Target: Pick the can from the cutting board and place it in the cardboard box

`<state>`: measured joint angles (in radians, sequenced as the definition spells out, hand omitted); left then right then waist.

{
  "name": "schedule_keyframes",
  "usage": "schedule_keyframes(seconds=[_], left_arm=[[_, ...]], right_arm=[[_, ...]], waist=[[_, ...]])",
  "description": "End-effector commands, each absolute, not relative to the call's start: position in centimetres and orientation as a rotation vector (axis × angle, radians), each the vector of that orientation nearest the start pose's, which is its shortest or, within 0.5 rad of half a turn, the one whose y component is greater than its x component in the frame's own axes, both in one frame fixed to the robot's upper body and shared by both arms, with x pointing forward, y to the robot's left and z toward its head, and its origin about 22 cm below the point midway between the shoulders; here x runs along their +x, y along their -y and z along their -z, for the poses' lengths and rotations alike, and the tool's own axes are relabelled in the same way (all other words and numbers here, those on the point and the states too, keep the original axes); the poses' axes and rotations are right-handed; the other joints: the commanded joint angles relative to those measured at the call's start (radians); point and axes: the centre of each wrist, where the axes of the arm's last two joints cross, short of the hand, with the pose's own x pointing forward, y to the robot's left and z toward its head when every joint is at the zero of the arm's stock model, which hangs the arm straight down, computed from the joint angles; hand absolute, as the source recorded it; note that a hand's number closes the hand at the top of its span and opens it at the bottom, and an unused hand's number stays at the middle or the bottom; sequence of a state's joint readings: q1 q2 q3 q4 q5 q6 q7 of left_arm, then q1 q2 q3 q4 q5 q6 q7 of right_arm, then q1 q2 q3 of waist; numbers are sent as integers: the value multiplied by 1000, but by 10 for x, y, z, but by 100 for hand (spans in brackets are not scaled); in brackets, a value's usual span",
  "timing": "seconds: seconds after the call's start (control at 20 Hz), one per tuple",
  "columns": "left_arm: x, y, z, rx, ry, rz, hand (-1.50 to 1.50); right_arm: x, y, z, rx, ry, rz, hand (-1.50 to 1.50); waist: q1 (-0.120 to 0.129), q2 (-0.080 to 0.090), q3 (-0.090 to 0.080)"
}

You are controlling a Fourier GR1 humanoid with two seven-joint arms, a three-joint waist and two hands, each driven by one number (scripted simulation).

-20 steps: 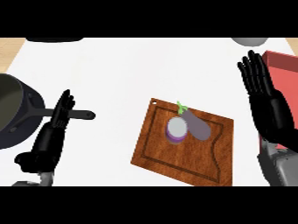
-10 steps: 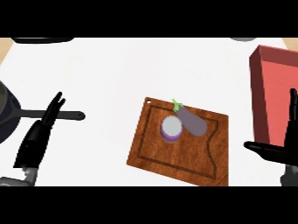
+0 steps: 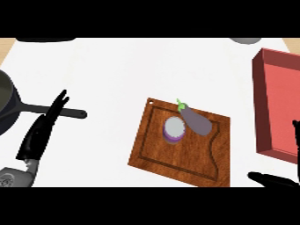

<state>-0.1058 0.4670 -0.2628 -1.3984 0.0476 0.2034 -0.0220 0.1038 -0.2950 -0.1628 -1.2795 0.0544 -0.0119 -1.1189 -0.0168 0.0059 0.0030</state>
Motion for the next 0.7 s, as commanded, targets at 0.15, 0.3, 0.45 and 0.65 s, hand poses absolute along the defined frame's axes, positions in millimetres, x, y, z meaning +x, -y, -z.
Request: schedule_keyframes(seconds=[0.15, 0.3, 0.45, 0.65], left_arm=[[265, -296, -7, 337, 1454, 400, 0], [253, -297, 2, 323, 1465, 414, 0], [270, -273, 11, 324, 1465, 405, 0], [266, -271, -2, 322, 1467, 398, 0]], right_arm=[[140, 353, 32, -492, 2201, -694, -150], [139, 327, 0, -541, 2162, -711, -150], [127, 315, -15, -576, 2078, -798, -150], [113, 283, -23, -634, 1974, -842, -150]], waist=[[-3, -10, -5], [8, -10, -5], [1, -7, -5], [10, -8, -4]])
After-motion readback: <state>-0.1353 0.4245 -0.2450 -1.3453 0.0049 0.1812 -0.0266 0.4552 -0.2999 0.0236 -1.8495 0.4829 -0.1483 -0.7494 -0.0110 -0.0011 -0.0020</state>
